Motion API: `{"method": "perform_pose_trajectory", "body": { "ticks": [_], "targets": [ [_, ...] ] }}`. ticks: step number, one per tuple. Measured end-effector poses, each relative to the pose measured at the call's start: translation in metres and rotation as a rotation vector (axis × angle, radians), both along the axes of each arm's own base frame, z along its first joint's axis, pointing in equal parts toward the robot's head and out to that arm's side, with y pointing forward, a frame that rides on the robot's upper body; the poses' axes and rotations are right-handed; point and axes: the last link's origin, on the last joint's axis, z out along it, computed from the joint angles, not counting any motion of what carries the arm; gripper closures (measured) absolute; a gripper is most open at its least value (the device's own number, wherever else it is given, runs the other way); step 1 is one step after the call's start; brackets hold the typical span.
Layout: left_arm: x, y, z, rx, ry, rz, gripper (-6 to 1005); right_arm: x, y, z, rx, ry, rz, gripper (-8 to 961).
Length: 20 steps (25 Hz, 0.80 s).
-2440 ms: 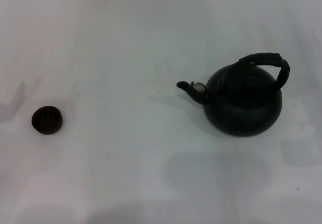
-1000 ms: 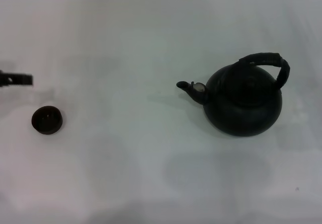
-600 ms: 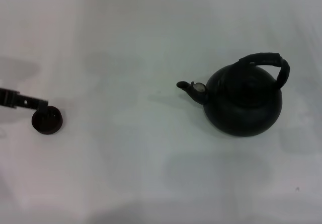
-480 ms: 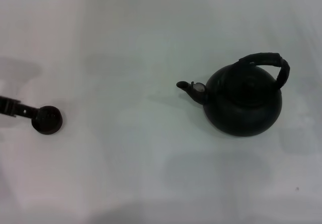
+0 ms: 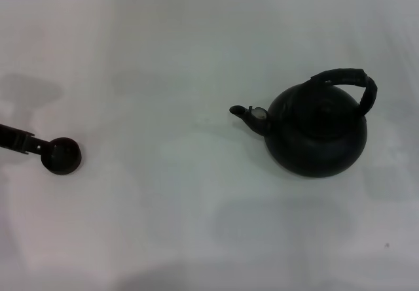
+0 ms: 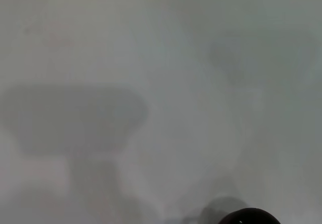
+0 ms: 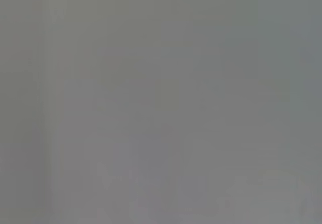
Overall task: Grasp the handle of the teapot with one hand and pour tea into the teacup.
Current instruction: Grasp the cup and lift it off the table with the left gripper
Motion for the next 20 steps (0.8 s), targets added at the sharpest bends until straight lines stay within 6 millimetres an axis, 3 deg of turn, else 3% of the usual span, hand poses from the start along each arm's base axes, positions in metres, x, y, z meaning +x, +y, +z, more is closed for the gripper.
{"method": "perform_pose_trajectory", "body": {
  "ticks": [20],
  "targets": [
    [0.01, 0.007, -0.025, -0.073, 0.011, -0.05, 116, 0.0, 0.0, -0.001, -0.002, 0.004, -0.005, 198]
  ]
}}
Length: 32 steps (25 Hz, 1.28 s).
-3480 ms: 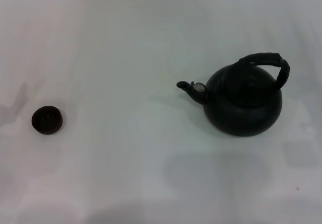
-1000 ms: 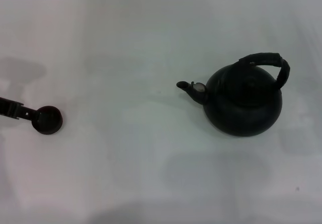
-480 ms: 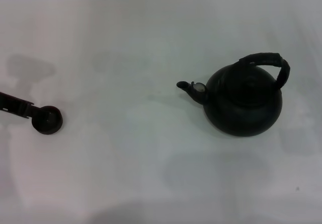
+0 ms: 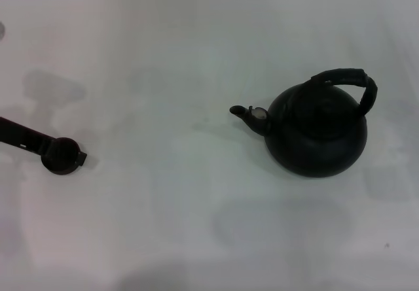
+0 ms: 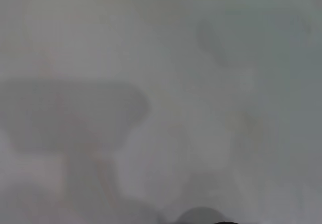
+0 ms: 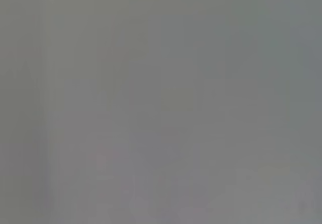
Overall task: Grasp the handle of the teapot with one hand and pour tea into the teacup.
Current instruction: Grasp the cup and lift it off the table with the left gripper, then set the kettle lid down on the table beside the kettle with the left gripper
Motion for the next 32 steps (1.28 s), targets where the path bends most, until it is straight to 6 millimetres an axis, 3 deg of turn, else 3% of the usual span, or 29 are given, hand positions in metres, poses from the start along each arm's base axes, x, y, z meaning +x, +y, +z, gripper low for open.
{"method": "perform_pose_trajectory", "body": {
  "ticks": [12, 17, 24, 28, 32],
  "targets": [
    [-0.003, 0.002, -0.009, -0.032, 0.004, 0.033, 115, 0.0, 0.0, 0.0, 0.0, 0.0, 0.0, 199],
    [-0.003, 0.003, -0.008, -0.031, 0.006, 0.034, 152, 0.0, 0.0, 0.0, 0.001, -0.001, 0.0, 199],
    [-0.002, 0.005, -0.009, -0.03, 0.009, 0.03, 290, 0.0, 0.0, 0.0, 0.001, -0.001, -0.001, 199],
    [0.002, 0.013, -0.008, -0.008, 0.014, 0.008, 290, 0.0, 0.0, 0.0, 0.001, -0.001, -0.001, 199],
    [0.022, 0.038, -0.018, -0.005, -0.006, -0.039, 290, -0.002, 0.003, 0.0, -0.003, -0.004, 0.008, 199]
  ]
}}
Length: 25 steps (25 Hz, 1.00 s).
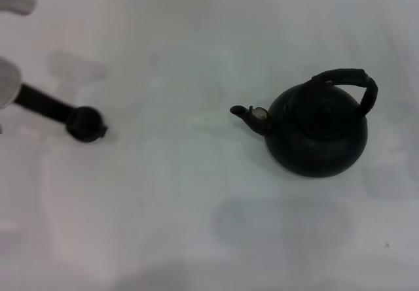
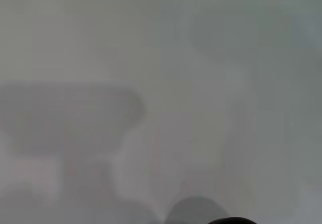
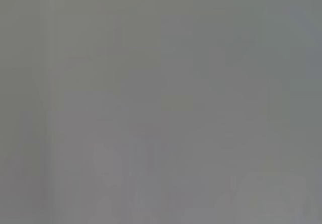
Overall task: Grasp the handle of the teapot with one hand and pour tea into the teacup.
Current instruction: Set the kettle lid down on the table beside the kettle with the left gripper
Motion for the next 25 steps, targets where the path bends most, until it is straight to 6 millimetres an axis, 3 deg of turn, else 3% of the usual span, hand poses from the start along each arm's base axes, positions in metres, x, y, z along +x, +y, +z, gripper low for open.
{"method": "perform_pose_trajectory", "body": {
  "ticks": [10, 17, 25],
  "targets": [
    [0.049, 0.034, -0.041, -0.09, 0.009, -0.105, 291, -0.003, 0.003, 0.001, 0.002, -0.001, 0.016, 200],
    [0.075, 0.031, -0.069, -0.146, 0.043, -0.187, 291, -0.003, 0.003, 0.0, -0.002, -0.002, 0.014, 200],
    [0.097, 0.024, -0.086, -0.19, -0.006, -0.256, 290, -0.002, 0.003, -0.001, -0.003, -0.002, 0.011, 200]
  ]
}}
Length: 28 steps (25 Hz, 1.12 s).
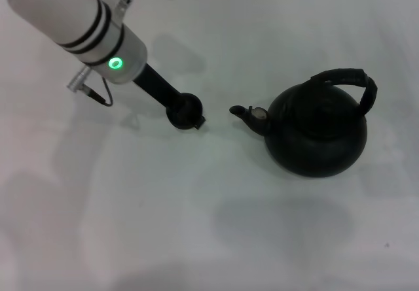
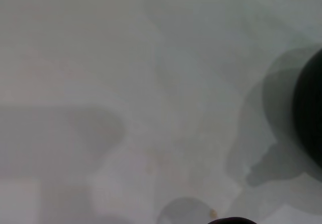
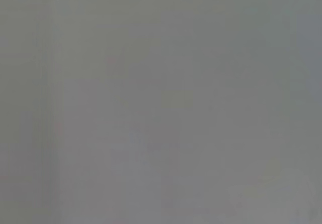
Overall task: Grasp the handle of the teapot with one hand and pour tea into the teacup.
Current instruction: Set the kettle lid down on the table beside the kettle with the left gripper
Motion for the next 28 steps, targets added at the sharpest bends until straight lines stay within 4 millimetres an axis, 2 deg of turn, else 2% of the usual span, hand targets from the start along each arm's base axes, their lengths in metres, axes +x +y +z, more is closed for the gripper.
{"method": "perform_pose_trajectory", "body": {
  "ticks": [9, 28],
  "targets": [
    [0.004, -0.012, -0.018, -0.057, 0.021, -0.039, 291, 0.0, 0.0, 0.0, -0.003, -0.002, 0.003, 200],
    [0.002, -0.017, -0.023, -0.076, 0.05, -0.066, 291, 0.0, 0.0, -0.001, -0.004, -0.002, 0.003, 201]
  ]
}}
